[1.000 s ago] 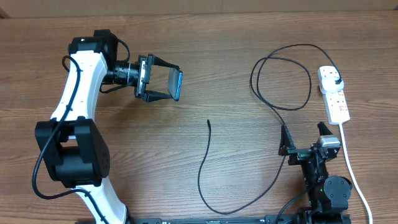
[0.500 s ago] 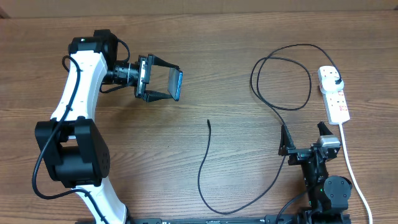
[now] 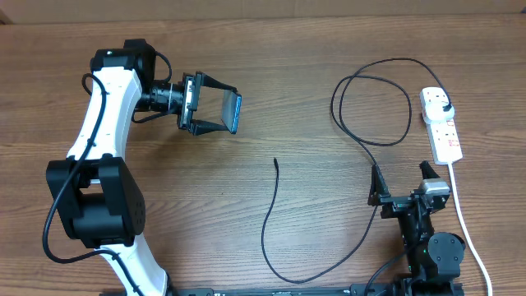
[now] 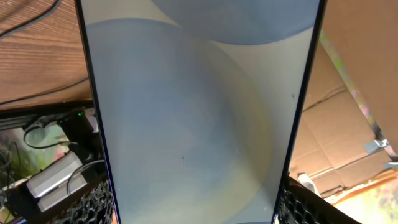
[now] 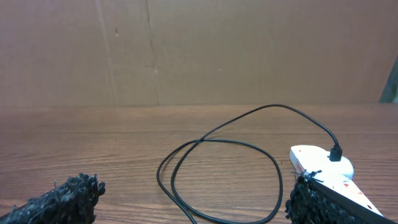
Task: Plug charger to phone and switch on socket
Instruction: 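Hold the phone raised in the left gripper, then move the right gripper toward the phone held by the left gripper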
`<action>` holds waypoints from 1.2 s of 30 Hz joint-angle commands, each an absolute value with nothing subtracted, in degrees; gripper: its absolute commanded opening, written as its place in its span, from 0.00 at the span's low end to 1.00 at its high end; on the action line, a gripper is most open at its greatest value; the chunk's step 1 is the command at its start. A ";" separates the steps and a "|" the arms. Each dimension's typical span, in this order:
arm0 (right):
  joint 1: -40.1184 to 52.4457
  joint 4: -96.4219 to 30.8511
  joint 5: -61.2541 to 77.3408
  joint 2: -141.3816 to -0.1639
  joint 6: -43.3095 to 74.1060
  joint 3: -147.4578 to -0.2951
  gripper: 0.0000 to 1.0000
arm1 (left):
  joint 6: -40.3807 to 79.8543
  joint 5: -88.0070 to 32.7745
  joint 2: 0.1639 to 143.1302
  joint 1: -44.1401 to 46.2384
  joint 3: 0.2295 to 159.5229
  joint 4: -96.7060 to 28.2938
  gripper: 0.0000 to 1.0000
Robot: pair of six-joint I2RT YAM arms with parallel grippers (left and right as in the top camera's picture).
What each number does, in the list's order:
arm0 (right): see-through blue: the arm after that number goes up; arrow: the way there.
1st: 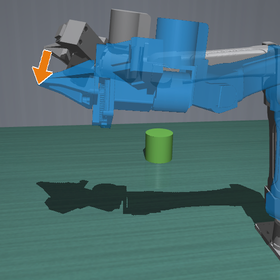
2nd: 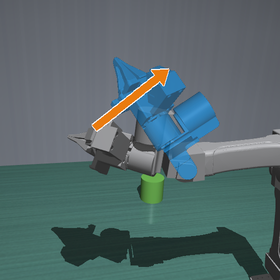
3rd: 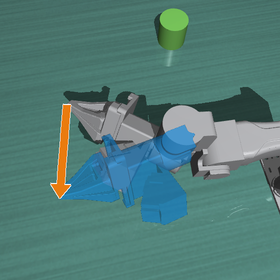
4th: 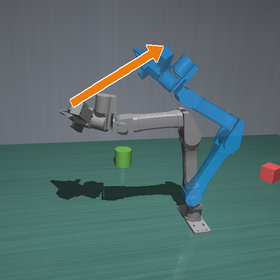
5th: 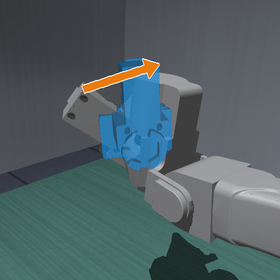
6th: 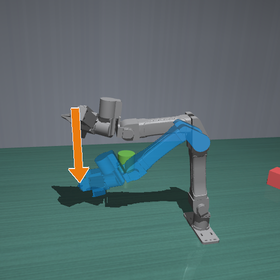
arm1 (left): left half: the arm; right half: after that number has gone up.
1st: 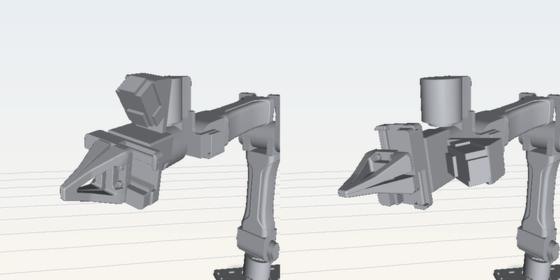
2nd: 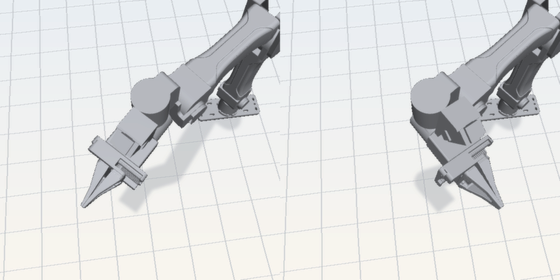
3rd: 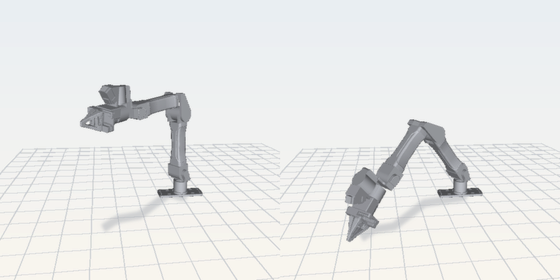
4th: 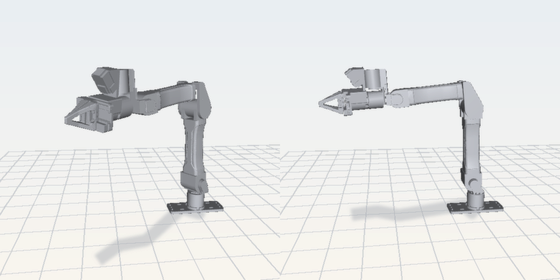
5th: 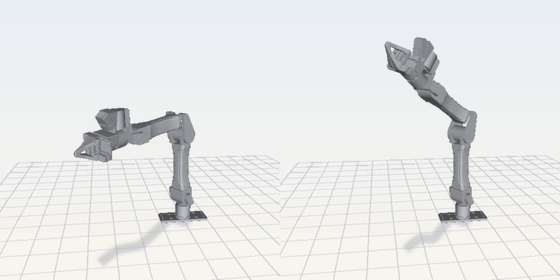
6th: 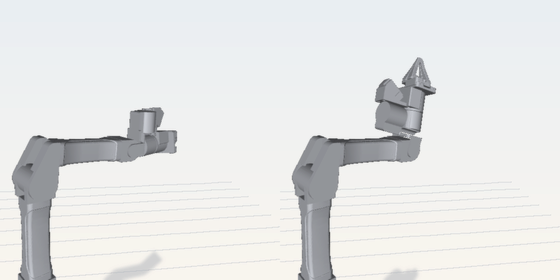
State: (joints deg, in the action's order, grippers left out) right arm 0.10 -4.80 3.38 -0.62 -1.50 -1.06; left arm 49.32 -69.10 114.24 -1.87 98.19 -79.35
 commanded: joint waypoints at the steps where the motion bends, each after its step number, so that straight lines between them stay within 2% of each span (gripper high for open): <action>1: 0.36 -4.69 2.63 -0.14 -1.34 -0.47 1.00 | 48.01 -68.40 112.07 -1.83 99.55 -79.53 0.04; 12: 0.36 -4.69 2.63 -0.14 -1.34 -0.47 1.00 | 47.75 -60.01 112.07 -1.83 99.55 -79.50 0.04; 25: 0.36 -4.56 3.38 -0.14 -1.30 -0.47 1.00 | 46.78 -57.80 112.07 -1.83 99.55 -79.26 0.04; 30: 0.36 -4.01 5.26 -0.16 10.07 -0.47 1.00 | 45.54 -57.80 112.07 -1.83 99.55 -79.05 0.04; 36: 0.36 -3.46 14.94 -0.16 10.70 -0.54 1.00 | 43.66 -57.78 112.07 -1.78 99.55 -79.05 0.04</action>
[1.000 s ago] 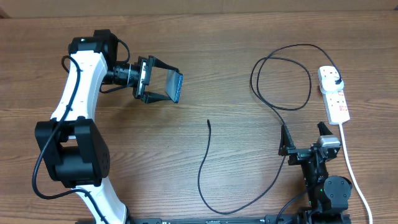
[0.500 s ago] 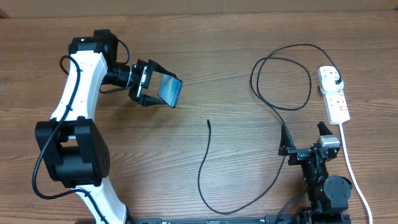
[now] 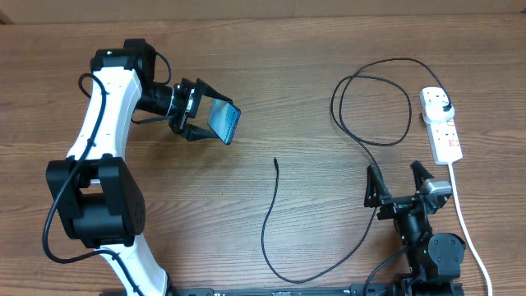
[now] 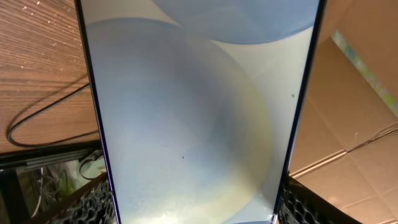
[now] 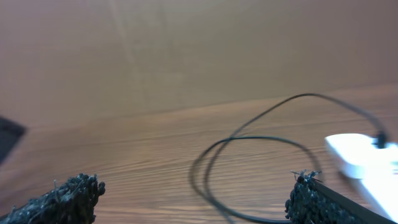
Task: Plug charger to phone and switch on socket
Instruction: 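Move the right gripper toward the phone held by the left gripper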
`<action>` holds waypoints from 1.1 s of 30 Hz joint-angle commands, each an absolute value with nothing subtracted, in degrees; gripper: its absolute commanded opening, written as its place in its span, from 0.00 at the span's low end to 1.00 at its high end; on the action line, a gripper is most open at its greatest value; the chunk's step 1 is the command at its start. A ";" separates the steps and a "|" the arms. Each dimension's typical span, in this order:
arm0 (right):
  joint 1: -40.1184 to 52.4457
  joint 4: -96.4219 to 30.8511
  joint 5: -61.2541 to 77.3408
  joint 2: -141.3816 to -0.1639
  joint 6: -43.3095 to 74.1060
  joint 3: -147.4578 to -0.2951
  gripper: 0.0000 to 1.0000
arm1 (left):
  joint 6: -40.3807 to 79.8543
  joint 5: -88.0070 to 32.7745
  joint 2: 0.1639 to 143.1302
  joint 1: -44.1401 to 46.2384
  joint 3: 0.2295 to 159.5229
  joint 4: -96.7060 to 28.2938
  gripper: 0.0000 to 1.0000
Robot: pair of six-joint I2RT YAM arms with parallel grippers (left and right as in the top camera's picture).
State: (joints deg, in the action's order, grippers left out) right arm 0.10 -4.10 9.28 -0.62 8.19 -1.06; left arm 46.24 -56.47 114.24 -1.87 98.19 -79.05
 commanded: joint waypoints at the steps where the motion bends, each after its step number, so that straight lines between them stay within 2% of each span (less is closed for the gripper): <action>1: 0.36 -3.57 15.38 -0.16 10.72 -0.75 1.00 | 43.66 -57.80 112.07 -1.78 99.55 -79.05 0.04; 8: 0.25 -7.27 15.25 -0.89 10.92 -7.27 1.00 | 43.68 -56.73 112.07 -1.76 99.55 -79.07 0.04; 13: 0.25 -11.09 14.04 -6.79 10.70 -14.79 1.00 | 43.68 -56.38 112.07 -1.74 99.55 -79.11 0.04; 18: 0.25 -12.40 17.21 -21.47 10.94 -22.41 1.00 | 43.72 -56.40 112.07 -1.72 99.55 -79.07 0.04; 25: 0.25 -13.45 33.04 -46.00 11.42 -35.33 1.00 | 43.77 -56.36 112.07 -1.74 99.55 -79.05 0.04; 30: 0.25 -17.37 39.11 -60.84 20.32 -43.97 1.00 | 44.47 -55.02 112.07 -1.72 99.55 -79.07 0.04; 33: 0.27 -17.54 45.28 -68.51 21.71 -47.22 1.00 | 46.83 -51.37 112.07 -1.56 99.55 -79.09 0.04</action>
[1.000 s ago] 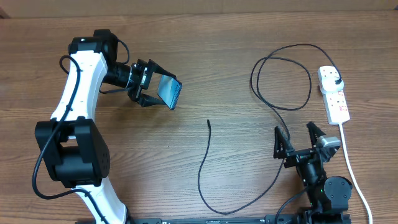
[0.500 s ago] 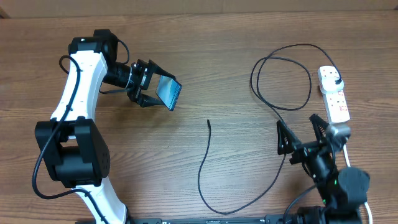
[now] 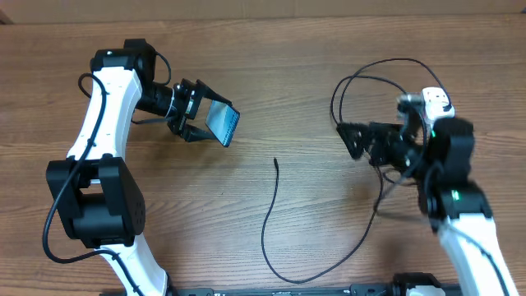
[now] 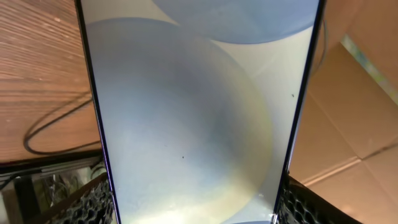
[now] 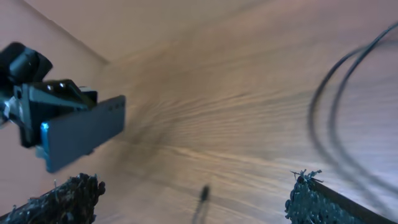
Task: Plug charger to phone and switch on socket
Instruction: 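Move the right gripper toward the phone held by the left gripper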
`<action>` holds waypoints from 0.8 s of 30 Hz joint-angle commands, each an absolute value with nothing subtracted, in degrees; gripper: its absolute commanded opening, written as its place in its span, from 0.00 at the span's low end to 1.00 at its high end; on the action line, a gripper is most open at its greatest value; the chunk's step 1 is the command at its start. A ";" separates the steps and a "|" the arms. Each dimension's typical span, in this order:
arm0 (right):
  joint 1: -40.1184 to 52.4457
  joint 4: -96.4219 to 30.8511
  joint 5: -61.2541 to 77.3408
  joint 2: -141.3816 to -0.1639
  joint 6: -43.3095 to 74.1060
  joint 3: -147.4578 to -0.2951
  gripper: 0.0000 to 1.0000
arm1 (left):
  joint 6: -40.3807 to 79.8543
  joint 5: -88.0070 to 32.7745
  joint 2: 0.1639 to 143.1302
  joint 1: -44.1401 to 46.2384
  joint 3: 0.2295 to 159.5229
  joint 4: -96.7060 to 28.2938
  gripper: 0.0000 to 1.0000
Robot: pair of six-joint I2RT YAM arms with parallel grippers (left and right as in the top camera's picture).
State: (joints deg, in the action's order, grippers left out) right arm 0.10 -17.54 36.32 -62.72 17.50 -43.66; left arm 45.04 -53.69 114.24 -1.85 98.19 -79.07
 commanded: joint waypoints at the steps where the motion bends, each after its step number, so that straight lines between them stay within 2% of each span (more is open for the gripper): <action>1: 0.27 -16.80 47.57 -70.74 21.71 -47.72 1.00 | 47.53 -50.28 112.07 -1.43 99.55 -79.09 0.04; 6: 0.27 -10.83 56.01 -77.14 25.04 -47.88 1.00 | 50.22 -46.81 112.07 -0.67 99.55 -79.07 0.04; 12: 0.27 -14.04 56.66 -79.22 40.27 -47.86 1.00 | 56.29 -41.85 112.07 1.32 99.55 -79.05 0.04; 24: 2.55 -14.96 54.94 -79.22 40.69 -47.62 1.00 | 68.12 -37.01 112.07 8.40 99.55 -75.96 0.04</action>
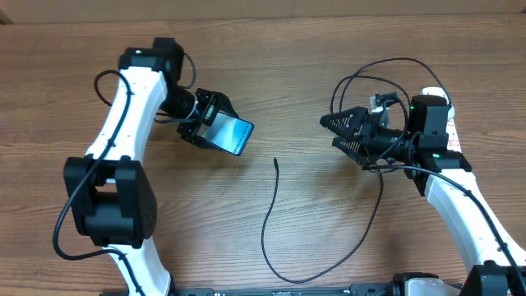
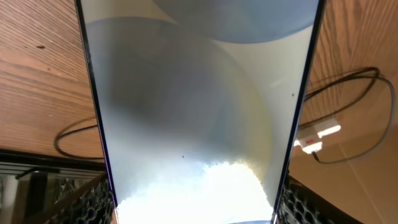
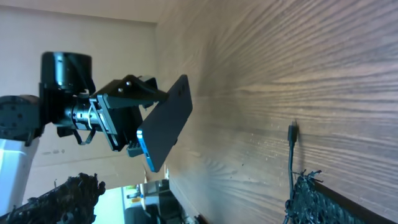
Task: Plug charger to phone and switch on socket
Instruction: 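Move the right gripper toward the phone held by the left gripper, then grasp the phone with the right gripper and open the left gripper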
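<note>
My left gripper (image 1: pixel 215 125) is shut on a blue-edged phone (image 1: pixel 233 136), held above the table left of centre with its screen tilted upward. In the left wrist view the phone (image 2: pixel 199 112) fills the frame. The black charger cable's free end (image 1: pixel 275 163) lies on the table just right of the phone; the cable runs in loops (image 1: pixel 370 90) to the white power strip (image 1: pixel 451 136) at the far right. My right gripper (image 1: pixel 329 131) stands open above the table, pointing left toward the phone (image 3: pixel 165 124) and the cable end (image 3: pixel 292 130), nothing between its fingers.
The wooden table (image 1: pixel 271 49) spreads all round. Brown cardboard walls stand behind it. The right arm crosses over the cable loops and hides part of the power strip. A long cable curve (image 1: pixel 271 247) sweeps toward the front edge.
The left gripper has moved right and a little down with the phone, which now lies flatter. The right gripper has moved slightly left, still open.
At first the left gripper held the phone upright at the left and the right arm sat folded at the front right, open. Then the phone was tilted. Then the right arm was out over the cable loops. Now both grippers flank the cable's free end.
</note>
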`<action>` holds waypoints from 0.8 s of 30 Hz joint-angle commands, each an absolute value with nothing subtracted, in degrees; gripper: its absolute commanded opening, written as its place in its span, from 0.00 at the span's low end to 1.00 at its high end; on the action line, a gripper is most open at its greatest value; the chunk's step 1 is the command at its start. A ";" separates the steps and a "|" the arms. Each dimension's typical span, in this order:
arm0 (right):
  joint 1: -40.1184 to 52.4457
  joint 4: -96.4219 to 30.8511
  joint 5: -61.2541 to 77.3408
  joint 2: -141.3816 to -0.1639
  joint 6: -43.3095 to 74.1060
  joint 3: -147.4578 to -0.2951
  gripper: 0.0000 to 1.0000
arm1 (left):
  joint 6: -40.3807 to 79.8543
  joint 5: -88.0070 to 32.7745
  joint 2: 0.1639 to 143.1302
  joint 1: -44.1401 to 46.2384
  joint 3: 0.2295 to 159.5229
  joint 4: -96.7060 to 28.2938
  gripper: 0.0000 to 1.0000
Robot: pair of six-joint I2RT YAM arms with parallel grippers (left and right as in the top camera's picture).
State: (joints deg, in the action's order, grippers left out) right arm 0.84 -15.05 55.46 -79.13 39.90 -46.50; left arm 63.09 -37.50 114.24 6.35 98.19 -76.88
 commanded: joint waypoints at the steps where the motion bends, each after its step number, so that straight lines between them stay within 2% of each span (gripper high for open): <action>1: 3.22 -15.07 54.33 -79.22 40.69 -47.59 1.00 | 68.93 -36.88 112.07 8.99 99.55 -75.33 0.04; 13: 11.64 -14.92 44.53 -79.22 40.71 -47.59 1.00 | 82.67 -33.61 112.09 16.51 99.55 -71.33 0.04; 24: 16.32 -14.87 39.70 -79.22 40.71 -47.59 1.00 | 87.74 -31.94 112.09 21.39 99.55 -67.07 0.04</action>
